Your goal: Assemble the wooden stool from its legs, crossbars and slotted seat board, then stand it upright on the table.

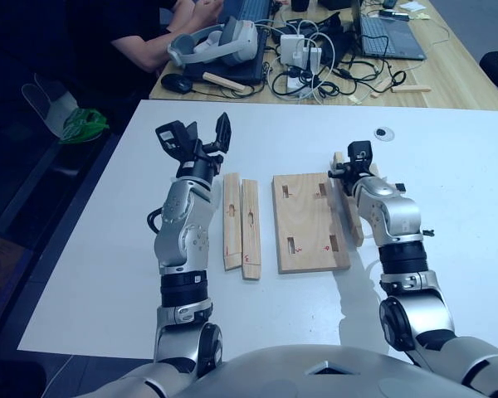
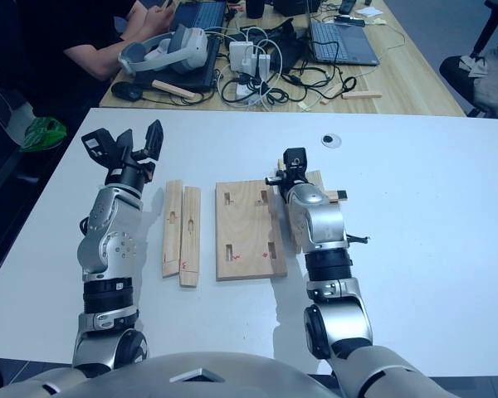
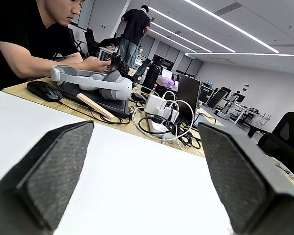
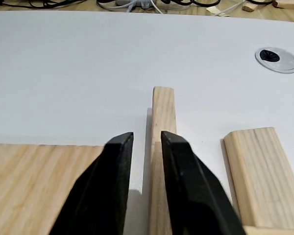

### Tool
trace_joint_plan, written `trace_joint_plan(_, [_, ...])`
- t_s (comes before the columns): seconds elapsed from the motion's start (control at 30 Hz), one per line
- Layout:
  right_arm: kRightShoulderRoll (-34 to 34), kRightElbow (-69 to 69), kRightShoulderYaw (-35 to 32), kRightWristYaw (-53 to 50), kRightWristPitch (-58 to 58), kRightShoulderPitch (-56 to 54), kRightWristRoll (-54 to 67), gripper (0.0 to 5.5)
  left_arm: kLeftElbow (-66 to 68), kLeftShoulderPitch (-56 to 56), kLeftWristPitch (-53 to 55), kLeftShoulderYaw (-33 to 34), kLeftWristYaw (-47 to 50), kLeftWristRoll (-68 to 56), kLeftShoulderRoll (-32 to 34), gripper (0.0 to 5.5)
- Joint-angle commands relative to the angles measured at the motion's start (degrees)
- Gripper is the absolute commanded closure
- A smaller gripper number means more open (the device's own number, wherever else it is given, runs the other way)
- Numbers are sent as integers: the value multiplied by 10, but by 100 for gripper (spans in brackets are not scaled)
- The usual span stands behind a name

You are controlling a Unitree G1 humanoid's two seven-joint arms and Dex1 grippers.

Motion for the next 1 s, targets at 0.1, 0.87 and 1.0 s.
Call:
trace_joint_plan(0.1, [-1,51,-6,-24,-40,-29,-18,335,-2,6,7,-2,1,3,4,158])
trace_joint_plan(0.87, [17,163,-64,-15,34,-105,35,444,5,25,-9,-3,5,12,-1,158])
trace_joint_plan(1.0, [16,144,-61,-14,28,-95,34,444,9,23,-11,-3,4,13,-1,158])
